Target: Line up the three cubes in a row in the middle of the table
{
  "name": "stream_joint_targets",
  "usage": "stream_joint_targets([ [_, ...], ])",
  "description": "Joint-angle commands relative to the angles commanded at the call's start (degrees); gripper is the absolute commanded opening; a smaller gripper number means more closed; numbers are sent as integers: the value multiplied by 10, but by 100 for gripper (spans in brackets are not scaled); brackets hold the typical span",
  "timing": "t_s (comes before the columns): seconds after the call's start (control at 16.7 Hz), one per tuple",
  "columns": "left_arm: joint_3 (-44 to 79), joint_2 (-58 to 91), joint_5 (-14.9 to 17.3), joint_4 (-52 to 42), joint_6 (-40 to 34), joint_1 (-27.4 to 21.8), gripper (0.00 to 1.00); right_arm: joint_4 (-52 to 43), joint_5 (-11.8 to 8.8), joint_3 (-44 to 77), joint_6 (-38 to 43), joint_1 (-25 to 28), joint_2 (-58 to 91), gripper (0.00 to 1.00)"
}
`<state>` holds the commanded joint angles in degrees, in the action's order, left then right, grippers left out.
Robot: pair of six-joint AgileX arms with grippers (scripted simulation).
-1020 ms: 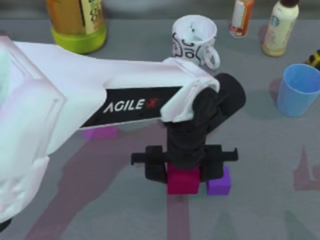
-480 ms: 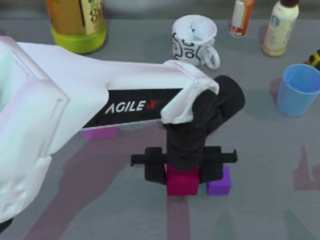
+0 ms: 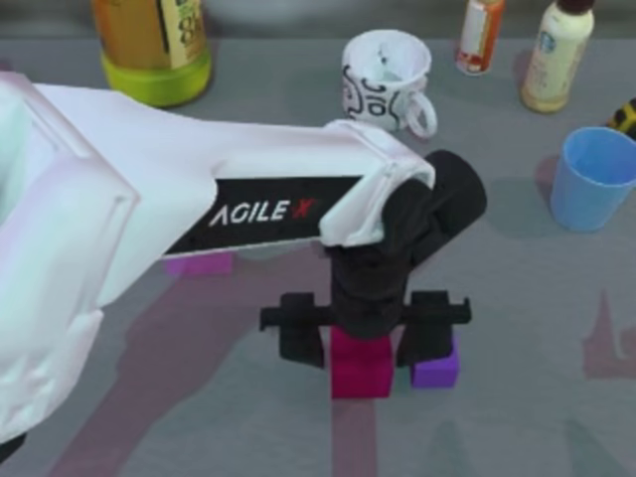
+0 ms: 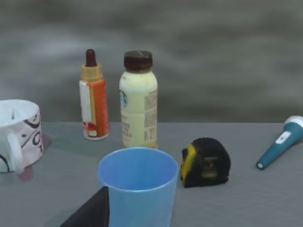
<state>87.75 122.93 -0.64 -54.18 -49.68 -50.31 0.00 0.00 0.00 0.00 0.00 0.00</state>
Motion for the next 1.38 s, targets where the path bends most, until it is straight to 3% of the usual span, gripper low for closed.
stream_joint_targets([
  [0.6, 2, -1, 0, -2, 0, 0, 100, 0, 0, 0, 0, 0, 0, 100],
  [1.02, 89, -35, 0, -128, -3, 7, 100, 0, 0, 0, 0, 0, 0, 100],
  [1.38, 100, -39, 0, -140, -1, 7, 100, 0, 0, 0, 0, 0, 0, 100],
])
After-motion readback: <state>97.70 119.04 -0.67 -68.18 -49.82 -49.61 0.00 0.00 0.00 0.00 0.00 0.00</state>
